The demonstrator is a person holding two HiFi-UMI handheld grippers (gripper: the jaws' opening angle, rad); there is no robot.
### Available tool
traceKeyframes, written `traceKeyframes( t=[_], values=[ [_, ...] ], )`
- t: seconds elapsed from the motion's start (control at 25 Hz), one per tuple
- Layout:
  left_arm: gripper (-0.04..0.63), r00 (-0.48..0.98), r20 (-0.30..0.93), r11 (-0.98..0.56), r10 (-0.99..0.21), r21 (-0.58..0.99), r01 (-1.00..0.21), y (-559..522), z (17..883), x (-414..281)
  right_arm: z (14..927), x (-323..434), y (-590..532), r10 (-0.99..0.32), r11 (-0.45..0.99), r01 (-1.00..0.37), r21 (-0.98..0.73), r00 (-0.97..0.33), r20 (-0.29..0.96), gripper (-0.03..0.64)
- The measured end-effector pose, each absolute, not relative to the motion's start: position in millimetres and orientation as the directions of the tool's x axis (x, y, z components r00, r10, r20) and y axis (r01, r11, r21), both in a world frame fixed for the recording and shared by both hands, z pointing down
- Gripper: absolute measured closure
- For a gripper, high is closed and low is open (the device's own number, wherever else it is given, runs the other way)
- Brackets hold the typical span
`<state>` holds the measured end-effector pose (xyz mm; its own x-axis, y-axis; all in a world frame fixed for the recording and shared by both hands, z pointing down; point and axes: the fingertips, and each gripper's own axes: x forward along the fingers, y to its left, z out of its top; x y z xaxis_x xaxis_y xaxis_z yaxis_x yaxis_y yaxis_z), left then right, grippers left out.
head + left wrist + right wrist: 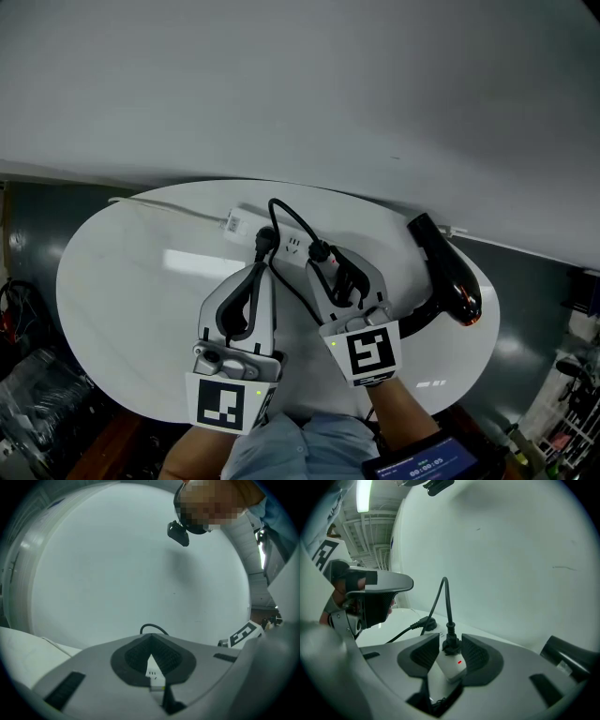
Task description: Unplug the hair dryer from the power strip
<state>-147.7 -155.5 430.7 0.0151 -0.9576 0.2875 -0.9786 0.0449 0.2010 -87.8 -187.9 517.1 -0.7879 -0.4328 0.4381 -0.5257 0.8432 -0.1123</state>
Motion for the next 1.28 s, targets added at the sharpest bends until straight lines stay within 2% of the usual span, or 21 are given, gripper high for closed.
traceKeyframes(
  t=[0.28, 0.48, 0.6, 1.0, 1.28],
  values=[
    [0.597, 0.024, 0.290, 0.039, -0.957, 0.211, -0.977, -155, 434, -148, 514, -91, -186, -0.384, 0.883, -0.461, -0.083, -0.813, 0.437, 0.474],
    [0.597, 0.034, 0.259, 0.014, -0.965, 0.181, -0.983, -156, 429, -150, 520, -90, -190, -0.381, 0.863, -0.497, -0.092, -0.758, 0.529, 0.474],
    [0.597, 0.030, 0.284, 0.036, -0.958, 0.225, -0.974, -154, 432, -148, 522, -97, -200, -0.364, 0.875, -0.480, -0.062, -0.738, 0.568, 0.474],
    [0.597, 0.034, 0.291, 0.034, -0.956, 0.225, -0.974, -155, 435, -151, 527, -104, -199, -0.349, 0.889, -0.457, -0.045, -0.736, 0.581, 0.479],
    [0.597, 0.036, 0.284, 0.031, -0.958, 0.227, -0.973, -156, 430, -148, 530, -105, -192, -0.339, 0.905, -0.425, 0.001, -0.721, 0.604, 0.511]
  ],
)
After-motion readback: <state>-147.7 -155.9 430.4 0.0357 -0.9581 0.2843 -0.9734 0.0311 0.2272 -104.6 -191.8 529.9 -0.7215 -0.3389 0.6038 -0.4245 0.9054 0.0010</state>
